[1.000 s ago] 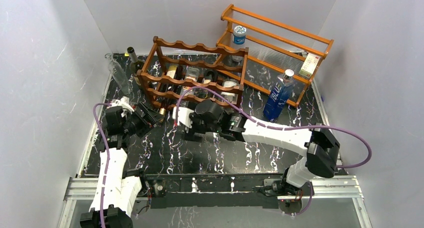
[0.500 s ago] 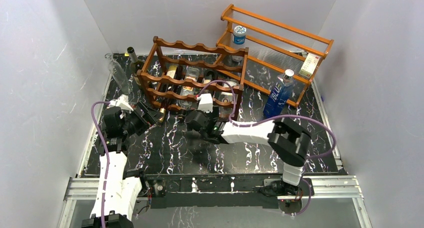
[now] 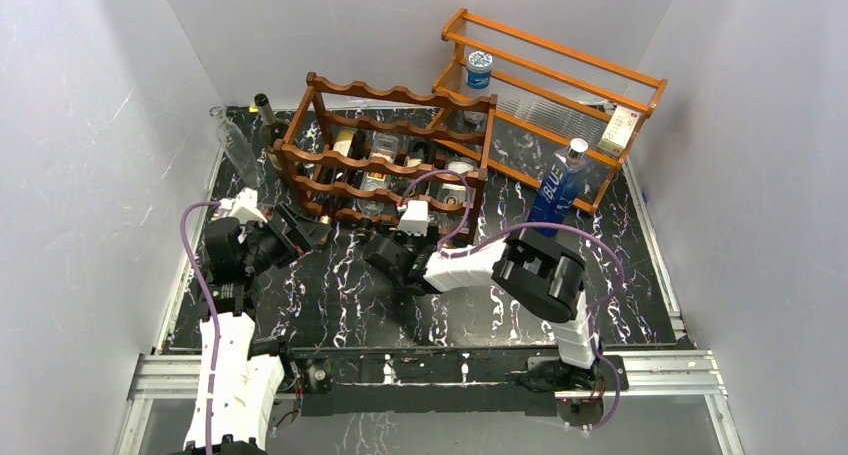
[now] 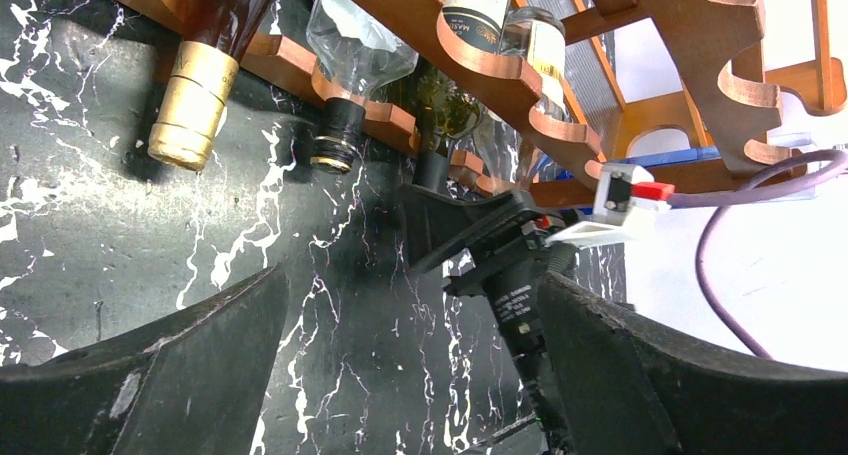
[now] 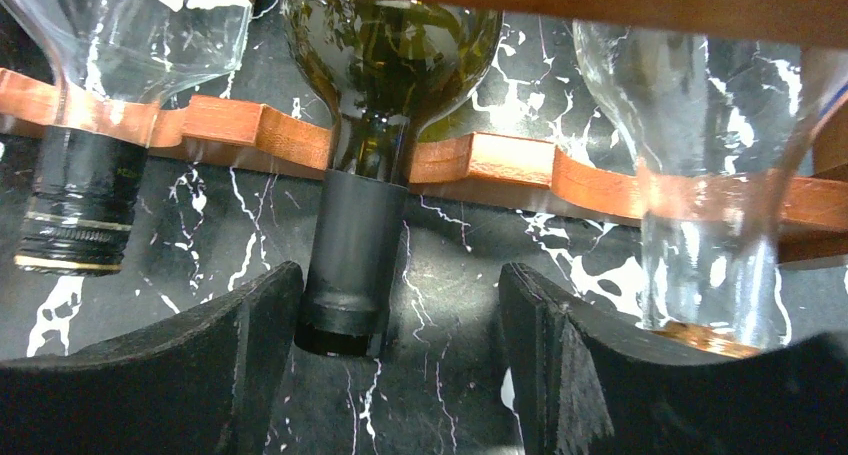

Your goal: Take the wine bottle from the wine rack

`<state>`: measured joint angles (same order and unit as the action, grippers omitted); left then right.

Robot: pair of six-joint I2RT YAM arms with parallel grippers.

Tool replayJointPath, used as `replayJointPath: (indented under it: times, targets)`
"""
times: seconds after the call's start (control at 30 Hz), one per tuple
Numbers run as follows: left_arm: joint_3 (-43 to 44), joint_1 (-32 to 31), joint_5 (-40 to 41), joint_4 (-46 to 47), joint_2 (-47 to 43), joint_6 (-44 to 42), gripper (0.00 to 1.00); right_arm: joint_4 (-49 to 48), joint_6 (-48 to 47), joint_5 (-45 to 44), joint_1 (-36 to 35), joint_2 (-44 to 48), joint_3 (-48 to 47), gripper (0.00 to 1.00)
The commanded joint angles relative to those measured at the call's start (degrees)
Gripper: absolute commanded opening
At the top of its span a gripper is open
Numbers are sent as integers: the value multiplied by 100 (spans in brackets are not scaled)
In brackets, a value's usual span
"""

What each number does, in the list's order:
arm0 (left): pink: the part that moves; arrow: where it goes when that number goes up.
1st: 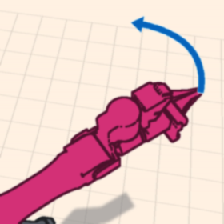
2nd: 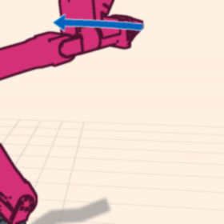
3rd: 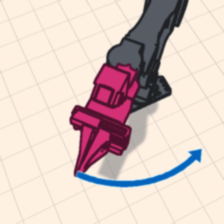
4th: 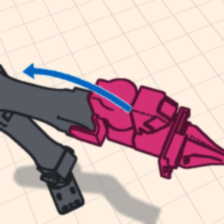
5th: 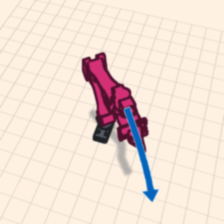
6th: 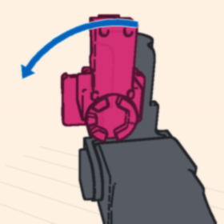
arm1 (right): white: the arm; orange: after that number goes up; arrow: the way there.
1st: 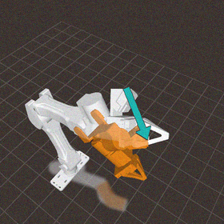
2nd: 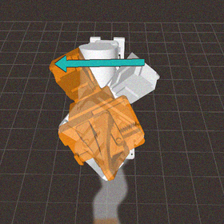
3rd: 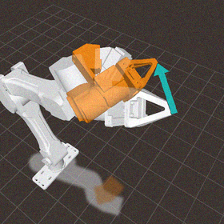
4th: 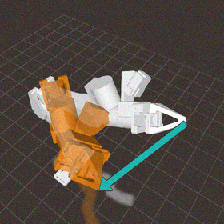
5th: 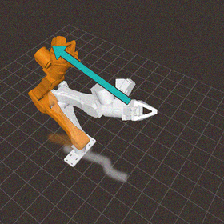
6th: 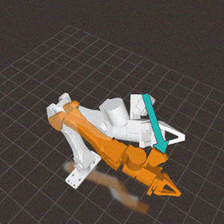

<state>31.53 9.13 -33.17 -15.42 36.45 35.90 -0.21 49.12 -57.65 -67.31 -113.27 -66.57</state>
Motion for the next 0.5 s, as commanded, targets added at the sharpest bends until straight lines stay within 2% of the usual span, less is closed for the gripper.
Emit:
replayJointPath:
  times: [0.0, 0.17, 0.3, 0.47]
  targets:
    - [-14, -63, -198, 107, -67, -48, 93, -312, 321, -363, 51, -305, -341, 80]
    - [-28, -86, -179, 134, -68, -53, 93, -574, -3, -382, 50, -510, -528, 68]
    - [-26, -95, -176, 148, -59, -45, 94, -659, -307, -197, 43, -395, -636, 42]
    - [-50, -95, -155, 200, -61, -45, 94, -323, -241, 22, -42, -120, -786, 29]
